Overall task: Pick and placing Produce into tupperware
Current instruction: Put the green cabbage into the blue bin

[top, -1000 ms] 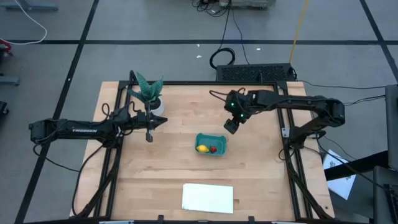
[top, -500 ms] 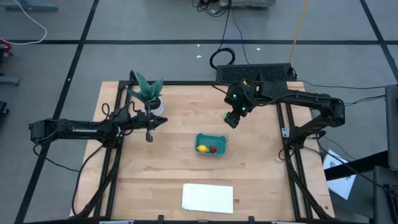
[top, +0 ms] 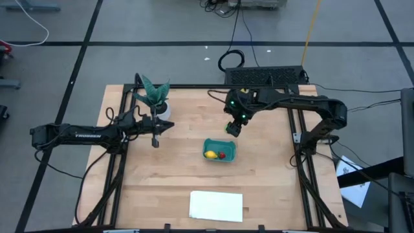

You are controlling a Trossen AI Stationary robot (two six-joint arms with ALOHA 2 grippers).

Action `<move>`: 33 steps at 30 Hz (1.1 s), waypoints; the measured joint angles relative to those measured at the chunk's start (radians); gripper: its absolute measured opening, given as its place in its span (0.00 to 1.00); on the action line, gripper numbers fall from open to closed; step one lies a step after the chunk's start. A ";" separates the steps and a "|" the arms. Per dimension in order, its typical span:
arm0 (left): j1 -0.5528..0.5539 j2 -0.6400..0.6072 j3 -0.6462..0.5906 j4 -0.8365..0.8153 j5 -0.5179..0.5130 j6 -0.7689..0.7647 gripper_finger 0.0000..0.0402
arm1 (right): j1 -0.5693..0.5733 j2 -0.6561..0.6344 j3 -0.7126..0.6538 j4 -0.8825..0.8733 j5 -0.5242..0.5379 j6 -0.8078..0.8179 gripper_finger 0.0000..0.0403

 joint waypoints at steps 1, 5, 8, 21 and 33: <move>0.000 0.000 0.000 0.000 0.000 0.001 0.06 | 0.000 0.014 0.013 -0.003 -0.006 -0.012 0.53; 0.000 0.000 0.000 0.000 -0.005 0.002 0.06 | 0.001 0.081 0.104 -0.025 -0.007 -0.052 0.53; 0.000 0.000 0.000 -0.001 -0.008 0.003 0.06 | 0.007 0.130 0.183 -0.068 -0.024 -0.098 0.53; 0.000 0.000 0.000 -0.034 -0.009 -0.002 0.06 | 0.038 0.219 0.259 -0.161 -0.084 -0.236 0.53; 0.000 0.000 0.000 -0.038 -0.010 -0.001 0.06 | 0.088 0.288 0.259 -0.162 -0.136 -0.385 0.53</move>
